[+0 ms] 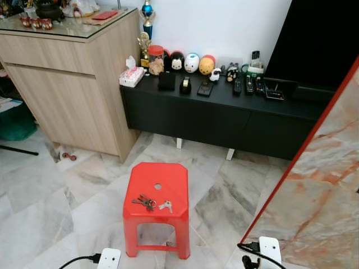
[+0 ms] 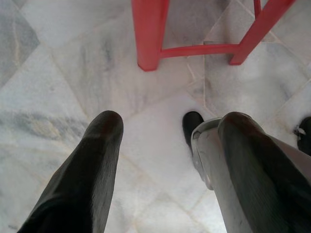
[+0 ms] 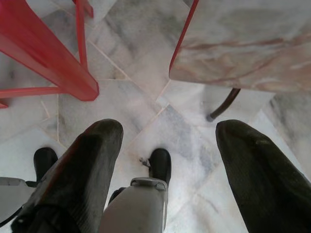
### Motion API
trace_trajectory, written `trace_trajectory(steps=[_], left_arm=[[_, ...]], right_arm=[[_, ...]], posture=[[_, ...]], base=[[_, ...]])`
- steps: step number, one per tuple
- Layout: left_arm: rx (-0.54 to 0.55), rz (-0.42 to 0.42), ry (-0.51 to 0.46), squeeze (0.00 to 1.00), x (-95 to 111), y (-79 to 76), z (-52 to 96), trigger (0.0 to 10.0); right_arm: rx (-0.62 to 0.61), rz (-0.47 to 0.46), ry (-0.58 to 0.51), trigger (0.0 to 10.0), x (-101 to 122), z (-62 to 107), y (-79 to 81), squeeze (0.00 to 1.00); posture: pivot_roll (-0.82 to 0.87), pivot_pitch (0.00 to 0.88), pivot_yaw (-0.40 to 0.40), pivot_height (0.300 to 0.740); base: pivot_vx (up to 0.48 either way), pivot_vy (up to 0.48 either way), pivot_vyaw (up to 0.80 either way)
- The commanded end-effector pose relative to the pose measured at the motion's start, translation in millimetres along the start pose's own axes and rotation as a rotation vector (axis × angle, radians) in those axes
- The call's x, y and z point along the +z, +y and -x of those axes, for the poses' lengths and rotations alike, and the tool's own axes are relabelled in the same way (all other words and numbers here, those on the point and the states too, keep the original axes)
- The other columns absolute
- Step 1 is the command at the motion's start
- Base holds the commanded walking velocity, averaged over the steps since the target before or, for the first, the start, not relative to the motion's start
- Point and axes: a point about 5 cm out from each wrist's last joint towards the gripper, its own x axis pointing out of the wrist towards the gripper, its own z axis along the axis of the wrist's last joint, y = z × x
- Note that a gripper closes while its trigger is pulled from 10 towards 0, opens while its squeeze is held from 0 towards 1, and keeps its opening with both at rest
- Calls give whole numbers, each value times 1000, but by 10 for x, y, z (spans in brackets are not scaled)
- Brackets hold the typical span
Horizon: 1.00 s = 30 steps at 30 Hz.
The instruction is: Hang keys on a hook
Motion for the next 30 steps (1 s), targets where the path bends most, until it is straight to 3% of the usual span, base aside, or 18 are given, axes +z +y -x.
trace_trajectory(steps=[1, 30], left_arm=[[-1, 0, 5, 0, -14, -24, 2, 10000], [13, 19, 7, 0, -20, -27, 2, 10000]], right_arm=[[-15, -3, 15, 10000, -36, 7, -48, 0], [-27, 4, 28, 10000, -55, 12, -96, 0]], posture=[[-15, 0, -59, 740], [1, 26, -71, 740]], base=[[0, 424, 0], [0, 425, 0]])
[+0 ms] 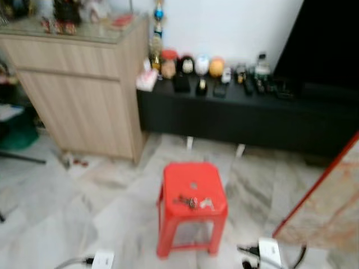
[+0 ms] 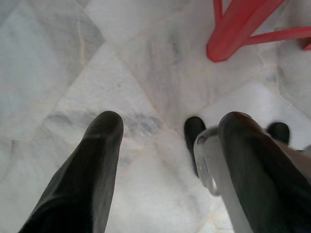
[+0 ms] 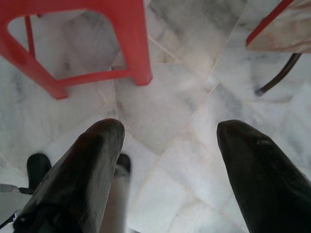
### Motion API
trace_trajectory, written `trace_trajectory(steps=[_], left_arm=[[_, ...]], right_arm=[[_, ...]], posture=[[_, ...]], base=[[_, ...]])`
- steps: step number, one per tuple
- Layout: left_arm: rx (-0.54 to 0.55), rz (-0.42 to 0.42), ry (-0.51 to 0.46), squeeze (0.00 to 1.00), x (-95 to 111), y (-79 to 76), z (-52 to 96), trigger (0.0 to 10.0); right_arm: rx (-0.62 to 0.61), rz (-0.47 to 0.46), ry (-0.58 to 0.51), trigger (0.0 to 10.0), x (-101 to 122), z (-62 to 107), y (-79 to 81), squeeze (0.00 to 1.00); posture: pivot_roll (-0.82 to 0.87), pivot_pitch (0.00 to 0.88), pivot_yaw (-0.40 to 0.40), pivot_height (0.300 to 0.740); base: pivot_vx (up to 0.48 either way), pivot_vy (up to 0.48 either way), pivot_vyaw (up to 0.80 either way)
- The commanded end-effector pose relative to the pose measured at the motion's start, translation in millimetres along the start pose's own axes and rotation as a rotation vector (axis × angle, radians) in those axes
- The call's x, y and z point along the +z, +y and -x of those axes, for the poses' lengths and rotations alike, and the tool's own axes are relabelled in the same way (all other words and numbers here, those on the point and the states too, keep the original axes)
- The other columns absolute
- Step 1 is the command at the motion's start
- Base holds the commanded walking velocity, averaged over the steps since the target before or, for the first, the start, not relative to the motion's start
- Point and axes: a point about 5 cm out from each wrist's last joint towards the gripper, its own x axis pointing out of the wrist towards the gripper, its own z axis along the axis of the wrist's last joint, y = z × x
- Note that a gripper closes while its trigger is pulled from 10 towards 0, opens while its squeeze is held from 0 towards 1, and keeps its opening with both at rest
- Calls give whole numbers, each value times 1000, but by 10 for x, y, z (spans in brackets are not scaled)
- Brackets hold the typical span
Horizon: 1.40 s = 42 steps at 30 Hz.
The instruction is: Hang keys on a hook
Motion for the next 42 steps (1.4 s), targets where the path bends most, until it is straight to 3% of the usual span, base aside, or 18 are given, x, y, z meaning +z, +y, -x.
trace_trajectory(steps=[1, 14, 42], left_arm=[[-19, 8, 4, 0, -6, -89, -4, 10000], [-15, 10, 2, 0, -7, -74, -2, 10000], [-23, 9, 14, 0, -13, -66, -4, 10000]], right_arm=[[-25, 1, 22, 10000, -62, 14, -91, 0], [-23, -1, 18, 10000, -55, 13, -86, 0], [2, 0, 6, 10000, -9, 3, -35, 0]], posture=[[2, 27, -71, 740], [2, 35, -71, 740], [3, 63, -68, 740]], base=[[0, 424, 0], [0, 386, 0], [0, 0, 0]])
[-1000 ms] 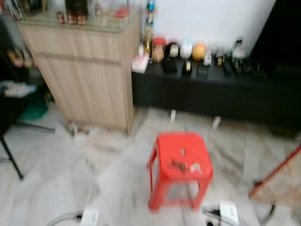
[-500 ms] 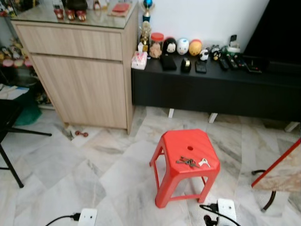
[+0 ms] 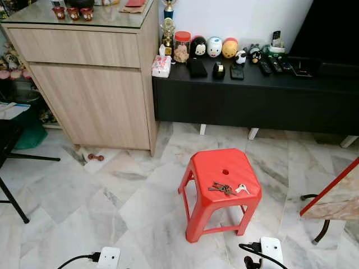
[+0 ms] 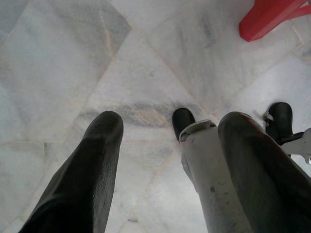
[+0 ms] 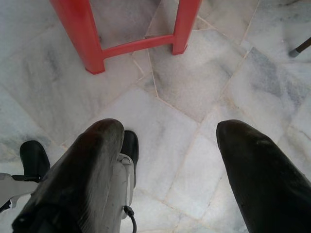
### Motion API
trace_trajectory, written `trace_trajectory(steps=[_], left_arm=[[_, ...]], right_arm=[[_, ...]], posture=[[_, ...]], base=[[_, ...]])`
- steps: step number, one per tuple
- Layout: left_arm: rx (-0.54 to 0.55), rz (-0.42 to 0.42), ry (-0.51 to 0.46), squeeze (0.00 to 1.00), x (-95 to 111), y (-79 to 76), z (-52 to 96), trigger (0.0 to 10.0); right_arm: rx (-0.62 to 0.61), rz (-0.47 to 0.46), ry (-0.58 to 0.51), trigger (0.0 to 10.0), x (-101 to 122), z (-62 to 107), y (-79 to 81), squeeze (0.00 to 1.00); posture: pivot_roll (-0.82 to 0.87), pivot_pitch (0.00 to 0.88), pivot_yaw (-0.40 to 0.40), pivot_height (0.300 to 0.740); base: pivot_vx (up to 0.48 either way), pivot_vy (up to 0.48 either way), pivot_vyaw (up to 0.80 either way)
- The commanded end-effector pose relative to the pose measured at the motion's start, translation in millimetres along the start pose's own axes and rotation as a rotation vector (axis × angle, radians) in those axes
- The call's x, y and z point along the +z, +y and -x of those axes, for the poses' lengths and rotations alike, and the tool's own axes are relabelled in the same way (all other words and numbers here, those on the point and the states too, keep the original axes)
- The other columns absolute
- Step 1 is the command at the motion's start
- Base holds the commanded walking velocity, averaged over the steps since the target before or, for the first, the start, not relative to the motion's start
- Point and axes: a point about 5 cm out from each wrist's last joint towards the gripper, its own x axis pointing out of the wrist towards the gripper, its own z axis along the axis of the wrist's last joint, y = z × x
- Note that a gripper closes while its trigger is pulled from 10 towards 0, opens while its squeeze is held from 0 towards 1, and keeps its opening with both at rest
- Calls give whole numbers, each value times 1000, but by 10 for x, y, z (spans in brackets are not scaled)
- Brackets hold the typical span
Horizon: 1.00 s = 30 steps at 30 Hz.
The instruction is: Hang keys on a hook
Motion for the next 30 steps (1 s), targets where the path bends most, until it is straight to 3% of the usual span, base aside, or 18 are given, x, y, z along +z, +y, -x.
trace_trajectory(steps=[1, 5, 11, 30], left_arm=[[-5, 4, 26, 0, -52, 4, 10, 10000], [-7, 9, 31, 0, -64, 4, 13, 10000], [-16, 3, 38, 0, -74, -6, 14, 10000], [-44, -18, 59, 0, -124, -55, 25, 10000]], right_arm=[[5, 5, 5, 10000, -10, 2, -19, 0], [19, 15, 0, 10000, -6, 2, -3, 0], [18, 25, -6, 10000, 0, 3, -16, 0], [19, 7, -5, 10000, -5, 12, -123, 0]], posture=[[3, 63, -68, 740], [3, 63, -68, 740], [6, 60, -71, 740], [17, 34, -70, 740]], base=[[0, 0, 0], [0, 0, 0], [0, 0, 703], [0, 0, 0]])
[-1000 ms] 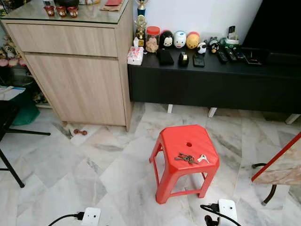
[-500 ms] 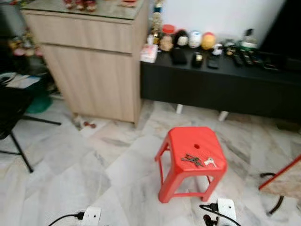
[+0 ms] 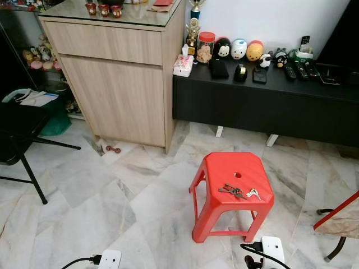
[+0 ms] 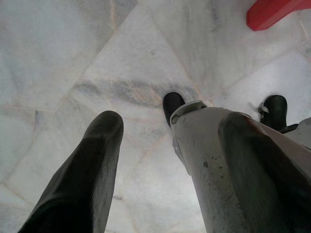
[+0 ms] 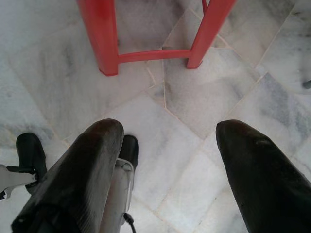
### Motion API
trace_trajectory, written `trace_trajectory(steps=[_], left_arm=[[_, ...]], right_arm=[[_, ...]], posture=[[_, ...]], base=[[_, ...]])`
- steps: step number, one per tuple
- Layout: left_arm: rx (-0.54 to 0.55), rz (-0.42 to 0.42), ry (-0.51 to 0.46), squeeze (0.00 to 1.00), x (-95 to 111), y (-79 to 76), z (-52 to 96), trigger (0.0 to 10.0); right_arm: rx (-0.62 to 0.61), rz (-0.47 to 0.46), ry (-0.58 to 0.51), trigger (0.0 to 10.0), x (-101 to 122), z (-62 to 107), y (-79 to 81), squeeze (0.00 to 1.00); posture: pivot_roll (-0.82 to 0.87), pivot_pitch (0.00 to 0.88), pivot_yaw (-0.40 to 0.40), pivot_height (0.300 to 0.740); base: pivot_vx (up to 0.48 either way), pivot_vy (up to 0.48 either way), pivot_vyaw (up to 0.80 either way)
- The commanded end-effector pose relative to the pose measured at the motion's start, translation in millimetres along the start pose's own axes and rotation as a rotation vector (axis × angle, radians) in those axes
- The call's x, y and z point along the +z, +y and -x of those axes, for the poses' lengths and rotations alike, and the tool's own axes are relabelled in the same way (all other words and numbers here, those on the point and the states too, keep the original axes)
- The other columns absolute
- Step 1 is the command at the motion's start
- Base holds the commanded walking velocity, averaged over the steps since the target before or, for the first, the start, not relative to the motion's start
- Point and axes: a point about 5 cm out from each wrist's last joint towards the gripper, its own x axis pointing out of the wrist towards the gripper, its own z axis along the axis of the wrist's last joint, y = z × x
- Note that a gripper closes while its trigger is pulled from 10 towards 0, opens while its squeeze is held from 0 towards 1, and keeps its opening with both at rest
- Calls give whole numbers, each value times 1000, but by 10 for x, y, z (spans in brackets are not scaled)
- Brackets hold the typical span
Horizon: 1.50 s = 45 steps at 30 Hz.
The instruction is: Hang keys on a hook
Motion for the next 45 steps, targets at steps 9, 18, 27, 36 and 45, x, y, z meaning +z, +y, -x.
trace_trajectory(steps=[9, 18, 27, 36, 45], left_arm=[[-21, -16, 29, 0, -75, -42, 14, 10000], [-24, -17, 32, 0, -93, -25, 21, 10000], [-34, -17, 33, 0, -94, -45, 20, 10000], [-37, -18, 36, 0, -84, -74, 13, 10000], [-40, -24, 40, 0, -90, -57, 15, 10000]], right_arm=[[4, -14, 5, 10000, -42, 4, 42, 0], [2, -24, 14, 10000, -70, 8, 53, 0], [-9, -14, 1, 10000, -38, 13, -49, 0], [-8, -23, -2, 10000, -36, 8, -3, 0], [-5, -38, -9, 10000, -31, 5, 35, 0]], posture=[[16, 28, -69, 740], [19, 27, -70, 740], [20, 36, -71, 740], [21, 53, -70, 740], [19, 58, -69, 740]], base=[[27, 0, 508], [27, 0, 0], [0, 0, 0], [0, 0, 465], [80, 0, 0]])
